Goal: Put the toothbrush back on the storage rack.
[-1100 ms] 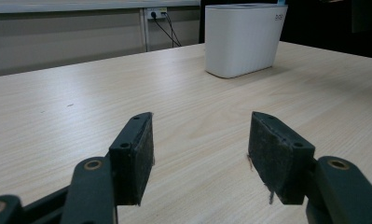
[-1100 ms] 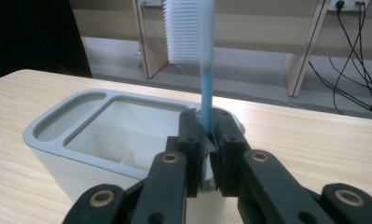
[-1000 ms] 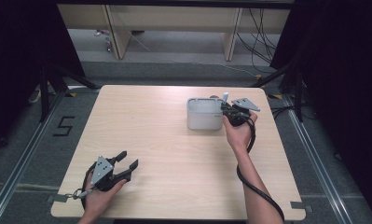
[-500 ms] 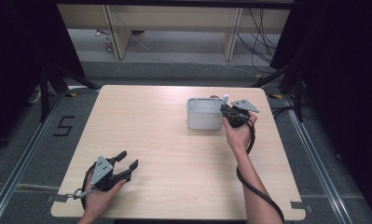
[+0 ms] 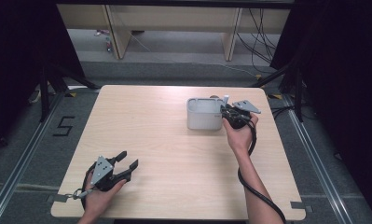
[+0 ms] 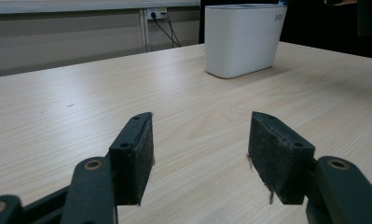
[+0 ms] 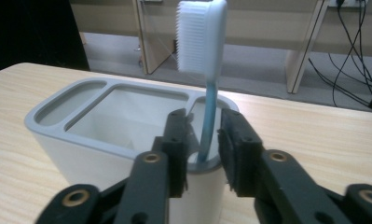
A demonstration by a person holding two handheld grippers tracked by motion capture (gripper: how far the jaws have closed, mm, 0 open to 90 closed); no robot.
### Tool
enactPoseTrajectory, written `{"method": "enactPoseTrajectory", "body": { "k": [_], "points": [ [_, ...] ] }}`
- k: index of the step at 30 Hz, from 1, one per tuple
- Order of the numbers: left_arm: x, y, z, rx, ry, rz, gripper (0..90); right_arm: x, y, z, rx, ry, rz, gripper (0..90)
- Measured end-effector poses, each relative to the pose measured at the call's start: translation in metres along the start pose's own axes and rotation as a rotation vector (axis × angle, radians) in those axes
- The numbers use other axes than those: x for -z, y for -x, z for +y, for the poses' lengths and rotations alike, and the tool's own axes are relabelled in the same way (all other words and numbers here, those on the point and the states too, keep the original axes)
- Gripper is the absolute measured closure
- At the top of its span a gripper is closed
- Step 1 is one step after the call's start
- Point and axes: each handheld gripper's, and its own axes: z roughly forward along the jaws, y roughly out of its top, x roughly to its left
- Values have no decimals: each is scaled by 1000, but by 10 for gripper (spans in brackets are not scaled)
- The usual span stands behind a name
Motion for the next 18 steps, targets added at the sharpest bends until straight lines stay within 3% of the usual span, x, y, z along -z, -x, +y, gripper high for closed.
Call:
{"method": "enactPoseTrajectory", "body": {
  "k": [7, 9, 10, 13, 18],
  "points": [
    [2, 1, 1, 0, -25, 12, 401, 12, 1, -2, -12, -25, -2, 597],
    [1, 1, 1, -1, -17, 10, 400, 16, 0, -2, -28, -34, 9, 582],
    [0, 0, 0, 2, -2, 2, 400, 17, 2, -3, -7, -31, 12, 576],
    [2, 1, 1, 0, -27, 12, 400, 22, 2, -4, -9, -37, 18, 567],
    [1, 1, 1, 0, -18, 10, 399, 31, -2, -9, -38, -70, 37, 549]
  ]
}}
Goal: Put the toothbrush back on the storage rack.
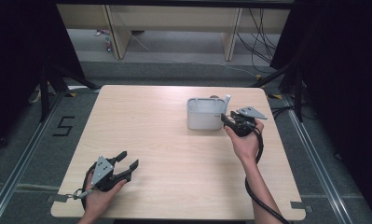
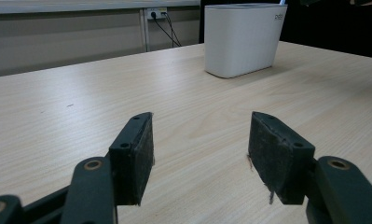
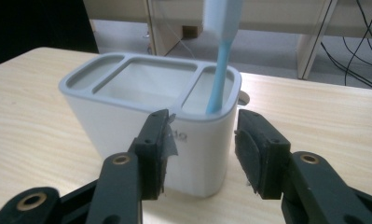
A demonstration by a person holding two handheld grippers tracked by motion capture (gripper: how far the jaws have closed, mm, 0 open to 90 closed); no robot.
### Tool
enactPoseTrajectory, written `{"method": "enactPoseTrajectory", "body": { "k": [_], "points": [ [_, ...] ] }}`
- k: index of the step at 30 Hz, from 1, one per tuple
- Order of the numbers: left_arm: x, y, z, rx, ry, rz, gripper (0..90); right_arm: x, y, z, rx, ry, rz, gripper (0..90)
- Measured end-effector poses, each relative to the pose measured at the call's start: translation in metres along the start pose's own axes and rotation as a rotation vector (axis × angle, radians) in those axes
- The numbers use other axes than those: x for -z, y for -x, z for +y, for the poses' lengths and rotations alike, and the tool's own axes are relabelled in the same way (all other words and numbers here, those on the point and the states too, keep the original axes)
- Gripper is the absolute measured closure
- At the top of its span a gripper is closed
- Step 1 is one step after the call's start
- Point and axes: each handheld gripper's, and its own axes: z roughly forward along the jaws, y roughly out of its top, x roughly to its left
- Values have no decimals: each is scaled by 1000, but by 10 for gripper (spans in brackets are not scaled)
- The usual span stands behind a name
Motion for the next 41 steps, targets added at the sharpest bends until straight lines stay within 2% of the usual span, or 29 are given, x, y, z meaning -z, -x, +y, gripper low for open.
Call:
{"method": "enactPoseTrajectory", "body": {
  "k": [1, 3, 4, 7, 9, 10, 11, 12, 13, 14, 15, 17, 18, 19, 21, 23, 25, 26, 27, 30, 31, 32, 33, 34, 35, 36, 37, 39, 41],
  "points": [
    [1, 0, 0, 3, -7, 3, 400, 2, 1, -1, 25, 5, -11, 548],
    [0, 0, 0, 2, -7, 2, 399, 7, 0, -3, 5, -7, 2, 543],
    [0, 1, 0, 0, -8, 2, 399, 11, 0, -5, 28, 0, 6, 538],
    [0, 0, 0, 1, -7, 1, 398, 17, 1, -9, 30, -19, 27, 534],
    [-2, -1, 0, 1, 20, -12, 397, 22, 0, -13, 12, -30, 16, 533],
    [-1, 0, -1, 7, 18, -9, 396, 24, 3, -15, 32, -32, 23, 532],
    [-1, 0, -1, 7, 18, -9, 396, 27, 0, -17, -8, -46, 15, 532],
    [-2, -1, 0, 6, 17, -10, 396, 28, 4, -19, 27, -39, 20, 530],
    [-2, -1, 0, 6, 17, -10, 396, 28, 4, -19, 27, -39, 20, 530],
    [1, 0, 0, 6, -12, 3, 396, 31, 6, -25, 24, -55, 19, 530],
    [1, 0, 0, 6, -12, 3, 396, 32, 7, -29, 19, -52, 16, 530],
    [-1, 0, 0, 7, 15, -8, 395, 34, 6, -34, 7, -55, 16, 530],
    [-2, -1, -1, 6, 19, -9, 395, 36, 8, -37, 22, -70, 20, 530],
    [-1, -1, -1, 9, 18, -8, 394, 38, 7, -42, 6, -69, 15, 529],
    [-2, -1, 0, 8, 18, -9, 393, 43, 9, -51, 16, -85, 19, 529],
    [-2, -1, 0, 7, 19, -11, 390, 50, 10, -64, -9, -93, 20, 529],
    [-2, -1, 0, 8, 20, -6, 390, 54, 15, -72, 15, -91, 12, 531],
    [-2, -1, 0, 9, 18, -11, 389, 58, 12, -75, -32, -97, 17, 531],
    [-2, -1, 0, 9, 18, -11, 389, 59, 14, -80, -3, -81, 24, 532],
    [-1, -1, 0, 15, 8, -7, 389, 64, 14, -87, -4, -85, 12, 534],
    [0, -1, 0, 14, -13, 2, 389, 67, 12, -91, -34, -77, 20, 534],
    [0, -1, 0, 12, -12, 0, 389, 69, 11, -98, -39, -42, 17, 538],
    [0, -1, 0, 12, -12, 0, 389, 72, 12, -100, -11, -38, 13, 544],
    [0, -1, 0, 11, -12, 0, 388, 72, 10, -104, -28, -5, 4, 544],
    [0, -1, 0, 12, -12, -1, 388, 72, 10, -104, -28, -5, 4, 544],
    [0, -1, 0, 12, -12, -1, 388, 73, 7, -107, -54, -8, 17, 543],
    [0, -1, 0, 17, -12, 0, 386, 75, 11, -107, -23, -15, 32, 538],
    [0, -1, 0, 16, -13, 0, 385, 76, 11, -109, -24, -16, 17, 535],
    [0, -1, 0, 15, -13, 1, 384, 76, 12, -110, -20, 12, 25, 535]
  ]
}}
